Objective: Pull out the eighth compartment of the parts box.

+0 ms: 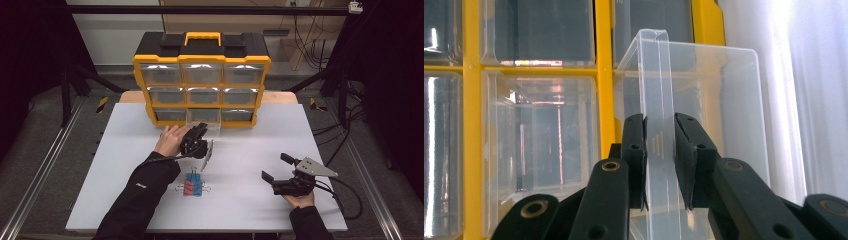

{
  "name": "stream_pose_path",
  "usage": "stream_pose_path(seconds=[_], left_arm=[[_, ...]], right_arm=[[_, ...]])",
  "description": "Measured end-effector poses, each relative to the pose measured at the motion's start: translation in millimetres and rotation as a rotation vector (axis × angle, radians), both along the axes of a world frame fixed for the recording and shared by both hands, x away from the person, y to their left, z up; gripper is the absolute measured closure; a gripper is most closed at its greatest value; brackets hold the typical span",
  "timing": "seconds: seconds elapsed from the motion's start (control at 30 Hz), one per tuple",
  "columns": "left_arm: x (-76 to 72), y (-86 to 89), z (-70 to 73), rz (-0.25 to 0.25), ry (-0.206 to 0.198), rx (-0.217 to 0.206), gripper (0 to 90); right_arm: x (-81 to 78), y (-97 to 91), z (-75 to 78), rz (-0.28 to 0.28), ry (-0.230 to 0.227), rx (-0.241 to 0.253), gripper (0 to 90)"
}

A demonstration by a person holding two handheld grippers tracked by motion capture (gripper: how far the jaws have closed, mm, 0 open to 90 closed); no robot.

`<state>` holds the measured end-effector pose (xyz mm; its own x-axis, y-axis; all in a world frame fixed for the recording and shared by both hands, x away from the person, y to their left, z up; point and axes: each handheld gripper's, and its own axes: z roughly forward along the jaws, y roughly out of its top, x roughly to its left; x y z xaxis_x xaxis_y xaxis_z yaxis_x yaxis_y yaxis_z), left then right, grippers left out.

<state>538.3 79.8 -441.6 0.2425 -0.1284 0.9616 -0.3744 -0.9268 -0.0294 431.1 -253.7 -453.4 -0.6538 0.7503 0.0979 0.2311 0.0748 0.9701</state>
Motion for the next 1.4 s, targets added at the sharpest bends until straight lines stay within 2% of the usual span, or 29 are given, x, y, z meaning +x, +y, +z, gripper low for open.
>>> stream_pose_path(seconds=[0.17,0.2,0.27,0.33,0.5,0.53,0.7,0.73,0.9,1.07,1.17,1.2,1.3,1.4], left_arm=[[-1.3,0.7,0.4,-0.001,0.000,0.000,74.8],[-1.9,0.9,-0.1,-0.003,0.011,-0.005,74.8],[-3.2,1.0,0.2,-0.007,0.000,0.000,74.8],[-4.1,1.6,-0.7,-0.005,0.007,-0.004,74.8],[-6.1,2.5,-0.4,-0.010,-0.003,-0.002,74.7],[-7.1,3.2,-1.3,-0.008,0.008,-0.003,74.6],[-8.6,4.8,-1.1,-0.010,-0.001,0.006,74.4],[-8.8,5.6,-2.1,-0.012,0.014,-0.008,74.5],[-9.7,5.9,-2.8,-0.008,0.015,-0.013,74.5],[-10.3,5.6,-2.7,-0.003,0.009,-0.007,74.5],[-10.8,4.9,-1.9,-0.010,-0.004,-0.003,74.4],[-11.0,4.3,-2.6,-0.012,0.008,-0.012,74.4],[-12.0,2.6,-2.1,-0.023,-0.007,0.001,74.3],[-12.0,3.8,-2.5,-0.022,0.004,-0.003,74.2]], right_arm=[[-0.1,-0.1,0.1,-0.001,0.000,0.001,0.5],[0.1,-0.3,0.2,-0.002,-0.001,0.000,0.5],[-0.1,-0.3,0.3,0.000,-0.001,0.003,0.5],[-0.2,-0.6,0.5,0.000,-0.001,0.002,0.5],[0.0,-0.4,0.4,0.001,-0.004,0.002,0.5],[-0.3,-0.7,0.6,0.001,-0.002,0.001,0.5],[-0.2,-0.3,0.4,0.002,0.000,0.002,0.5],[-0.2,-0.2,0.4,0.002,-0.002,0.004,0.5],[-0.1,-0.1,0.3,0.001,-0.003,0.004,0.5],[-0.2,-0.3,0.4,0.001,-0.001,0.001,0.5],[-0.2,-0.4,0.4,0.001,0.000,0.001,0.5],[0.0,-0.3,0.3,0.000,0.000,0.000,0.5],[-0.2,-0.3,0.5,0.000,0.000,-0.004,0.5],[-0.8,0.3,1.0,-0.010,0.008,0.006,0.5]])
